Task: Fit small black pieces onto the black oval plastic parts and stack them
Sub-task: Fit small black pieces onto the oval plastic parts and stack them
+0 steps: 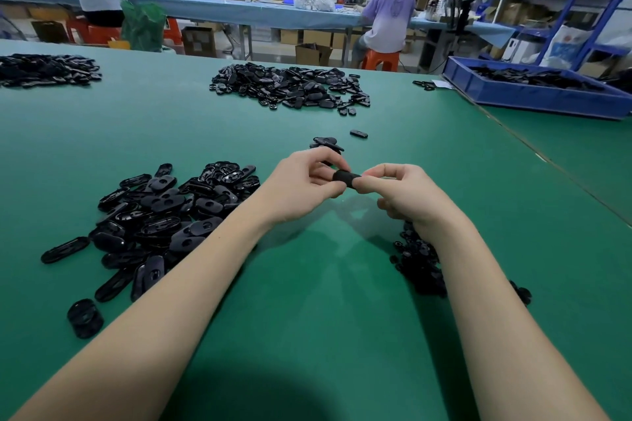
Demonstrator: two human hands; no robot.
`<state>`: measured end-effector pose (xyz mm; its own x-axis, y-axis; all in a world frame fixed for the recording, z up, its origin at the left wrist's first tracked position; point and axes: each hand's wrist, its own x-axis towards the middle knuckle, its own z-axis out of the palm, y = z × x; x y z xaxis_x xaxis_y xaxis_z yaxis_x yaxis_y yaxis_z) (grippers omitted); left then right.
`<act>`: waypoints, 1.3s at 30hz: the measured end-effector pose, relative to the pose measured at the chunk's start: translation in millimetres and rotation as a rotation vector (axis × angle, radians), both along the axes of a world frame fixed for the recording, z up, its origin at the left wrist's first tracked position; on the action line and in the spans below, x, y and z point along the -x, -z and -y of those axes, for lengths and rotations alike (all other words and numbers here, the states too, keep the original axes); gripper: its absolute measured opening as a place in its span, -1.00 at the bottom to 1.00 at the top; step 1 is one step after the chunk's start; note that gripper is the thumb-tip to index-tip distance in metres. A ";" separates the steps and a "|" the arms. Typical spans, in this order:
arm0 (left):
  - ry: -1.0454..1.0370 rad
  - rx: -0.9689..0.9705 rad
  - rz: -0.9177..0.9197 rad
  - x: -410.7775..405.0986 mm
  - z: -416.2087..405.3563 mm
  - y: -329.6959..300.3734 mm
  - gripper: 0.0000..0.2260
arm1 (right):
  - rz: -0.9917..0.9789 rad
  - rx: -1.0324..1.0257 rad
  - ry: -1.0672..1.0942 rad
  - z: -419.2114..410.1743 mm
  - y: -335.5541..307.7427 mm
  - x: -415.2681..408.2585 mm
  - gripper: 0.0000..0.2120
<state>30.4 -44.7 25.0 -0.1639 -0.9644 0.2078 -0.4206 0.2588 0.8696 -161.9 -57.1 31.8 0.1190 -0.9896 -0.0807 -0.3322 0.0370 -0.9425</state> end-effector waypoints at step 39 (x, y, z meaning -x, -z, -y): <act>-0.300 0.103 0.445 -59.2 25.4 2.5 -0.78 | -0.375 0.023 -0.242 -8.9 10.2 -38.9 -0.87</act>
<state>89.6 -70.1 22.6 0.0217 -0.9605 0.2774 -0.8109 0.1454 0.5668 -123.1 -48.3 21.6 0.3137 -0.9390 -0.1412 -0.6479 -0.1030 -0.7547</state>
